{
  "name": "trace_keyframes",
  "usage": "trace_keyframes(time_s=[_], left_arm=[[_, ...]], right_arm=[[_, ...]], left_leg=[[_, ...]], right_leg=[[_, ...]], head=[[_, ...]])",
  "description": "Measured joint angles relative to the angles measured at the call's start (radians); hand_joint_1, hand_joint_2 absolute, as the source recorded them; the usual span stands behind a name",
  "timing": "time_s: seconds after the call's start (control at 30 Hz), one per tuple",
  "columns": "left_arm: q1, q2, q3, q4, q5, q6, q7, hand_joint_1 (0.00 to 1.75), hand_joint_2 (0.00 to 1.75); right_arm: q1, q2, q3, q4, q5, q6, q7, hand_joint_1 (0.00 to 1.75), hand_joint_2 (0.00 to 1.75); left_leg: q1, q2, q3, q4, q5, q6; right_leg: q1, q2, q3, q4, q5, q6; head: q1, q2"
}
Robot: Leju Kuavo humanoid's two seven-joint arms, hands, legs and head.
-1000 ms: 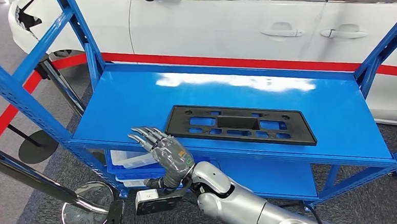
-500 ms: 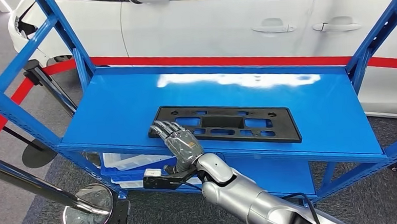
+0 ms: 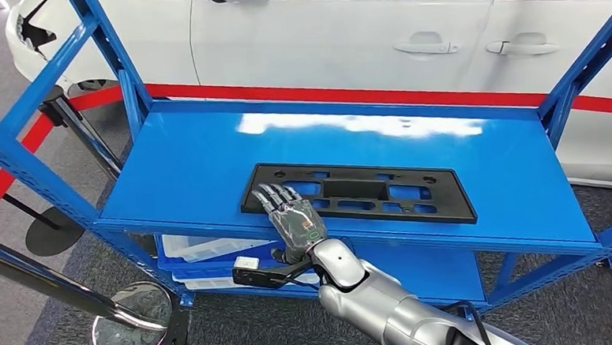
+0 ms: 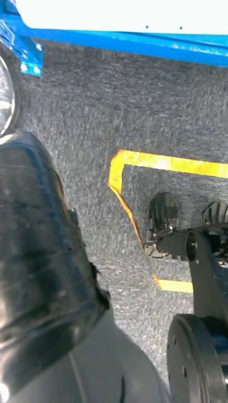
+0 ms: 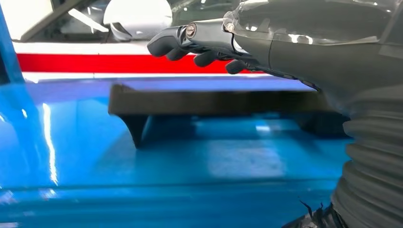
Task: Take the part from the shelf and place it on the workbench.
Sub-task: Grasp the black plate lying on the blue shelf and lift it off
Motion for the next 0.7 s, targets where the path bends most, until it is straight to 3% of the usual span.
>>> trace_keyframes(time_s=[0.03,0.07,0.1,0.17,0.2,0.33,0.4,0.47,0.5,0.53,0.57,0.63,0.7], left_arm=[[0.001,0.0,0.0,0.0,0.0,0.0,0.0,0.0,0.0],[0.002,0.0,0.0,0.0,0.0,0.0,0.0,0.0,0.0],[0.003,0.0,0.0,0.0,0.001,0.0,0.0,0.0,0.0],[0.003,0.0,0.0,0.0,0.001,0.001,0.0,0.0,0.0],[0.003,0.0,0.0,0.0,0.001,0.002,-0.001,0.0,0.0],[0.004,0.0,0.0,0.0,0.001,0.002,-0.002,0.0,0.0],[0.005,0.0,0.0,0.0,0.002,0.002,-0.003,0.0,0.0],[0.007,0.0,0.0,0.0,0.002,0.002,-0.003,0.0,0.0],[0.009,0.0,0.0,0.0,0.003,0.002,-0.003,0.0,0.0],[0.012,0.001,0.0,0.0,0.004,0.002,-0.003,0.0,0.0],[0.014,0.001,0.0,0.0,0.005,0.002,-0.003,0.0,0.0],[0.014,0.003,0.0,0.0,0.007,0.002,-0.004,0.0,0.0],[0.014,0.004,0.0,0.0,0.009,0.001,-0.005,0.0,0.0]], right_arm=[[0.001,0.0,0.0,0.004,0.002,-0.001,0.002,0.0,1.75],[0.002,-0.001,0.0,0.008,0.007,-0.002,0.006,0.0,1.75],[0.001,-0.001,0.0,0.011,0.018,-0.005,0.014,0.0,1.75],[-0.001,0.0,0.0,0.014,0.051,-0.013,0.037,0.0,1.75],[-0.001,0.0,0.0,0.015,0.071,-0.018,0.051,0.0,1.75],[0.001,-0.002,0.0,0.021,0.139,-0.03,0.1,0.0,1.75],[0.001,-0.003,0.0,0.023,0.159,-0.038,0.117,0.0,1.75],[0.003,-0.007,0.0,0.025,0.173,-0.047,0.132,0.0,1.75],[0.005,-0.01,0.0,0.027,0.179,-0.051,0.138,0.0,1.75],[0.007,-0.014,0.0,0.028,0.184,-0.055,0.145,0.0,1.75],[0.008,-0.017,0.0,0.029,0.19,-0.058,0.153,0.0,1.75],[0.008,-0.025,-0.002,0.03,0.198,-0.062,0.168,0.0,1.75],[0.007,-0.033,-0.004,0.03,0.202,-0.063,0.18,0.0,1.75]], left_leg=[[0.002,0.0,0.0,0.002,-0.002,-0.001],[0.004,-0.001,0.001,0.005,-0.004,-0.004],[0.007,-0.002,0.001,0.01,-0.008,-0.008],[0.007,-0.004,-0.004,0.024,-0.018,-0.021],[0.006,-0.004,-0.006,0.028,-0.021,-0.027],[0.007,-0.002,-0.009,0.039,-0.033,-0.046],[0.008,-0.001,-0.042,0.114,-0.076,-0.053],[0.008,-0.001,-0.102,0.241,-0.13,-0.056],[0.008,-0.001,-0.125,0.286,-0.141,-0.055],[0.007,-0.001,-0.132,0.296,-0.132,-0.053],[0.006,-0.001,-0.119,0.265,-0.106,-0.048],[0.0,-0.001,-0.059,0.136,-0.041,-0.033],[-0.007,-0.002,-0.016,0.046,-0.018,-0.023]], right_leg=[[-0.003,0.0,-0.004,0.004,0.013,0.003],[-0.007,0.0,0.01,-0.031,0.043,0.006],[-0.01,-0.001,0.038,-0.094,0.079,0.009],[-0.011,0.0,0.089,-0.202,0.116,0.007],[-0.01,0.001,0.101,-0.225,0.117,0.003],[-0.008,0.004,0.107,-0.234,0.114,-0.024],[-0.01,0.003,0.11,-0.237,0.115,-0.034],[-0.006,0.003,0.11,-0.236,0.114,-0.04],[-0.004,0.003,0.111,-0.236,0.114,-0.041],[-0.001,0.004,0.112,-0.235,0.113,-0.042],[0.001,0.006,0.113,-0.235,0.113,-0.043],[0.004,0.008,0.117,-0.235,0.111,-0.042],[0.006,0.009,0.116,-0.236,0.111,-0.036]], head=[[0.0,0.0],[0.0,0.0],[0.0,0.0],[0.001,0.0],[0.001,0.0],[0.001,0.0],[-0.002,0.0],[-0.003,0.0],[-0.003,0.0],[-0.003,0.0],[-0.003,0.0],[-0.003,0.0],[-0.002,0.0]])
